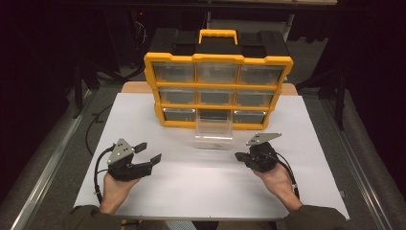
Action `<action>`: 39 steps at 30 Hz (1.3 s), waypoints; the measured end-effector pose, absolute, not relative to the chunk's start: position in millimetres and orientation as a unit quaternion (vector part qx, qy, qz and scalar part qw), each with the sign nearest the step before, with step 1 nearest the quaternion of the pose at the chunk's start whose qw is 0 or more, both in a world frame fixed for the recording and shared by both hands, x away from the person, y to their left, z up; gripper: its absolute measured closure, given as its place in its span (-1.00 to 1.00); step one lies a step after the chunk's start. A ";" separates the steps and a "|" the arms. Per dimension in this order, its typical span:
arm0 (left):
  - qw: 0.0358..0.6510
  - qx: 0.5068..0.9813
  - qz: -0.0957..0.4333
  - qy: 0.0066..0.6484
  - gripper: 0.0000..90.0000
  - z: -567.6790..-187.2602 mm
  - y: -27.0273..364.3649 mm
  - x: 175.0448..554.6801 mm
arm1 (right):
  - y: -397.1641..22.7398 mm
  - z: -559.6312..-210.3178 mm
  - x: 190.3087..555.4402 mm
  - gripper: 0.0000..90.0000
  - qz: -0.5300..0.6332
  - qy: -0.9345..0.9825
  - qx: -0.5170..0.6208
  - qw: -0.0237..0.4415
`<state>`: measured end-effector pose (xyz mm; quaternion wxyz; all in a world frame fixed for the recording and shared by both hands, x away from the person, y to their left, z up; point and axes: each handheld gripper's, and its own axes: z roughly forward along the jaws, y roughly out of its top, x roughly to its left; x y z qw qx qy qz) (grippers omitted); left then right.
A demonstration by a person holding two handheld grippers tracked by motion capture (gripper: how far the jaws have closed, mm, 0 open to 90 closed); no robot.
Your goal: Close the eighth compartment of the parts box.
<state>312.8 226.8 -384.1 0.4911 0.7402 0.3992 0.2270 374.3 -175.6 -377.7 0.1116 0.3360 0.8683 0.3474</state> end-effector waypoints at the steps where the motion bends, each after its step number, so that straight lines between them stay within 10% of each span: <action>1: 0.491 0.740 0.227 0.399 -0.30 -384.0 227.0 312.8 | -173.7 -377.5 375.5 1.00 0.343 0.869 0.338 0.114; 39: 0.492 0.740 0.227 0.399 -0.30 -384.1 228.5 312.8 | -132.7 -373.6 406.0 1.00 0.322 0.875 0.342 0.118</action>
